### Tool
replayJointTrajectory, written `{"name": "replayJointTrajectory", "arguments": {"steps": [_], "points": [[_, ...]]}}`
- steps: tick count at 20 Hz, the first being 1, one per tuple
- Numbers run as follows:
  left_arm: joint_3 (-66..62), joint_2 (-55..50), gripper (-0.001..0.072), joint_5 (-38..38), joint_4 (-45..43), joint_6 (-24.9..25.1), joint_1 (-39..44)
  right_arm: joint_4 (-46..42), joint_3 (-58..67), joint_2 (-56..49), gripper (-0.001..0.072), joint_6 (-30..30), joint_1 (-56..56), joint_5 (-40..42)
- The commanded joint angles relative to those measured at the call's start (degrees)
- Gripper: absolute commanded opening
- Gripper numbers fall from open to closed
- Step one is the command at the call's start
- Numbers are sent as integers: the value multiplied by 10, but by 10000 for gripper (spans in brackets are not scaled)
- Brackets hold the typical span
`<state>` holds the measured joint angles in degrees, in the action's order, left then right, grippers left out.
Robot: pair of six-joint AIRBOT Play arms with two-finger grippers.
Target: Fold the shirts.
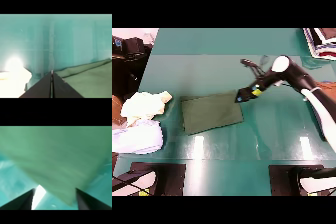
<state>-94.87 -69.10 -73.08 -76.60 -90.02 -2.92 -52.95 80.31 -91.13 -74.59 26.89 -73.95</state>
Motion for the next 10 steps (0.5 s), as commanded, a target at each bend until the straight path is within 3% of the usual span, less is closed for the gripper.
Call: {"name": "replayJointTrajectory", "arguments": {"steps": [1, 5, 8, 9, 10], "points": [[1, -3, 29, -1, 9, 1, 2, 69, -111, 2, 611, -16, -84, 62], [2, -4, 29, 5, 10, 1, 2, 163, -94, -77, 611, 17, -55, 65], [2, -4, 29, 5, 10, 1, 1, 174, -30, -143, 609, 16, 2, 46], [2, -4, 29, 5, 10, 0, 2, 174, -5, -161, 548, 16, 23, 36], [2, -5, 29, 4, 12, 1, 2, 173, 17, -175, 444, 17, 39, 29]]}}
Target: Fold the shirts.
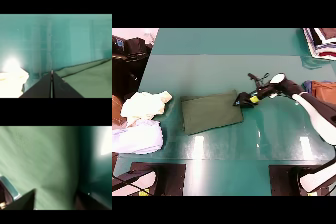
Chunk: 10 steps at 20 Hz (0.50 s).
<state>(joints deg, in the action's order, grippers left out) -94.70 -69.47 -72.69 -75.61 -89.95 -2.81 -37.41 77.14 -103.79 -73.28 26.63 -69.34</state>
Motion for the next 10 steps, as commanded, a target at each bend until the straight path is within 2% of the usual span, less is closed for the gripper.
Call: {"name": "replayJointTrajectory", "arguments": {"steps": [1, 3, 4, 7, 10], "points": [[0, -2, 29, 0, 9, 0, 0, 17, 69, -59, 334, 10, 56, -24], [2, -3, 28, 9, 25, 0, 9, 15, 98, -62, 63, 39, 70, -30], [5, -3, 27, 21, 23, 0, 24, 12, 108, -58, 25, 39, 68, -29], [15, -3, 28, 42, 21, 0, 82, 6, 114, -18, 16, 38, 27, -5], [18, -4, 28, 51, 21, 0, 128, -54, 114, 50, 16, 9, -66, 3]]}}
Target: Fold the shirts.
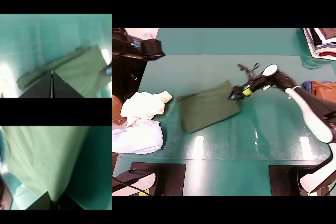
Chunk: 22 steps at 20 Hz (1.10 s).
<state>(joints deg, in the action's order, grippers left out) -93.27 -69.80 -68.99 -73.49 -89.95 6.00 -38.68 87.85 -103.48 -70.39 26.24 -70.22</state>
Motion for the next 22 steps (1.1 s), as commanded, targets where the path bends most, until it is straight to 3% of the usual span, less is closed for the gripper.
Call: {"name": "replayJointTrajectory", "arguments": {"steps": [1, 6, 11, 16, 22], "points": [[4, -1, 28, 17, 0, 0, 50, -62, 7, 72, 16, -29, -105, 12], [4, -1, 28, 41, 1, -1, 87, -124, 7, 167, 15, -63, -346, 13], [4, -1, 28, 62, 17, -15, 95, -120, 7, 180, 15, -63, -540, 16], [4, -1, 28, 68, 19, -16, 95, -118, 8, 180, 15, -63, -600, 70], [4, -1, 28, 69, 19, -16, 95, -87, 124, 193, 15, -64, -603, 49]]}}
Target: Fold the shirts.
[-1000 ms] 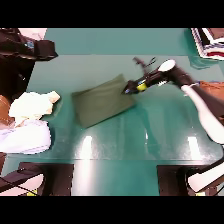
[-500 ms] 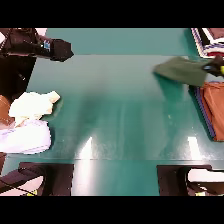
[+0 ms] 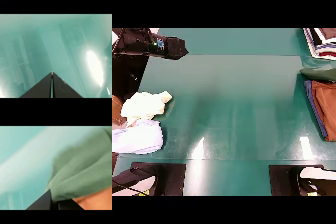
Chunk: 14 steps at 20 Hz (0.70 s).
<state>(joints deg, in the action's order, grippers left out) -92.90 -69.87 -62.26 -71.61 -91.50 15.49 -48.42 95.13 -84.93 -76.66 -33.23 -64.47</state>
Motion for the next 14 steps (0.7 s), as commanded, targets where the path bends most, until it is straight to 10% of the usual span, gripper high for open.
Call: {"name": "replayJointTrajectory", "arguments": {"steps": [1, 9, 14], "points": [[0, 0, 29, 1, 0, 0, 0, 5, 68, 13, 15, -6, -13, -23], [0, 0, 29, 1, 0, 7, 0, -3, 30, 46, 15, -15, -92, -196], [0, 0, 29, -4, 0, 20, 0, -165, -136, 107, 21, -19, -138, -213]]}}
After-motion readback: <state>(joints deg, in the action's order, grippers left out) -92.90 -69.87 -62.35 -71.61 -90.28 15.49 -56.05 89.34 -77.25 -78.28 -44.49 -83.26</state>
